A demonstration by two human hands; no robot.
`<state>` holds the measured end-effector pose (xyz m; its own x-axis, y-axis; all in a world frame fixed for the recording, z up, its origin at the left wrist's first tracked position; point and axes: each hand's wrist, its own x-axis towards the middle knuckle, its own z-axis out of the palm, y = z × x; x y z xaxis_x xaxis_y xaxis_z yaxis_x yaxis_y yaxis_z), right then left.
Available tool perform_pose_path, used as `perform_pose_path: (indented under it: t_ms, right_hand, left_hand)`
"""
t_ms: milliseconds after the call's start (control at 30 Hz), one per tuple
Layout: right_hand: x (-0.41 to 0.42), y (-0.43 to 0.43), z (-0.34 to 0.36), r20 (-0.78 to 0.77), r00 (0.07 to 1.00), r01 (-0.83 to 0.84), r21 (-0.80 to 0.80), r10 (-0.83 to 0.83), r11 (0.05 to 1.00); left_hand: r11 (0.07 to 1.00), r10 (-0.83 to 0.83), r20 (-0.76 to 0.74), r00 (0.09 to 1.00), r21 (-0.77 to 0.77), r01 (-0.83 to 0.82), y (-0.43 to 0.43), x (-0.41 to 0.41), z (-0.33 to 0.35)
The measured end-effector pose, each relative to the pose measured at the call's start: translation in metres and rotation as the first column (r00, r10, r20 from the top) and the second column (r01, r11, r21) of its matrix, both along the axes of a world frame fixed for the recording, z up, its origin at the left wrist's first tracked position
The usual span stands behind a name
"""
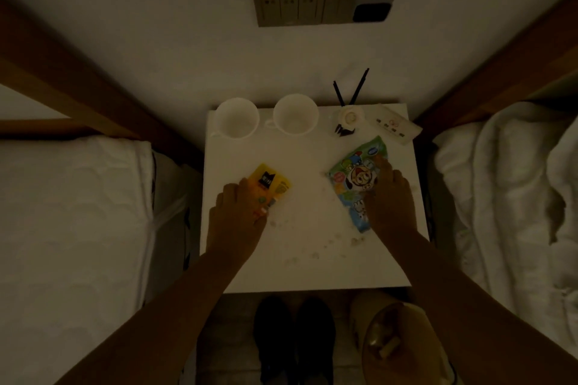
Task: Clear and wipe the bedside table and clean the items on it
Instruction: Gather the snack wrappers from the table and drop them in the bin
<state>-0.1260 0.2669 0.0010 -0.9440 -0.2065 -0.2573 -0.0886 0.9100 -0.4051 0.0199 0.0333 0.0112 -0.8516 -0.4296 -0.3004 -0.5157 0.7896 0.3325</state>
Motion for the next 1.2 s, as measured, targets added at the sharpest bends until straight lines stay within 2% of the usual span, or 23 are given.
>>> perform_pose_path:
  t_ms: [167,300,533,667,800,933,1133,1200]
  right_hand:
    - [0.029,0.008,0.028,0.163,0.980,0.166,-0.331,-0.117,0.929]
    - [0.065,0.021,0.057,0.192,0.971,0.216,-0.443,-0.144,0.870]
    - [0.135,0.090,0.077,0.172,0.926,0.376,-0.373,-0.336,0.848]
    - [0.182,0.140,0.060,0.102,0.894,0.443,-0.362,-0.437,0.820]
    - [0.222,0.195,0.038,0.128,0.889,0.456,-0.352,-0.440,0.817]
    - [0.254,0.242,0.011,0.105,0.922,0.386,-0.313,-0.373,0.868]
    - [0.293,0.281,-0.046,0.192,0.933,0.342,-0.207,-0.304,0.917]
    - [0.302,0.289,-0.071,0.237,0.926,0.325,-0.105,-0.294,0.940]
  left_hand:
    - [0.999,-0.010,0.002,1.000,0.051,0.010,0.027,0.007,0.022]
    - [0.989,0.000,-0.003,1.000,0.146,0.000,0.065,0.019,0.041]
    - [0.949,-0.013,-0.047,0.999,0.313,0.027,0.139,0.059,0.068]
    - [0.923,-0.036,0.011,0.999,0.384,0.029,0.183,0.091,0.060]
    - [0.900,-0.090,0.097,0.991,0.435,0.039,0.231,0.119,0.032]
    - [0.868,-0.120,0.181,0.976,0.496,0.015,0.282,0.137,-0.004]
    - [0.834,-0.149,0.297,0.943,0.549,-0.041,0.333,0.155,-0.071]
    - [0.811,-0.131,0.320,0.938,0.579,-0.084,0.342,0.162,-0.092]
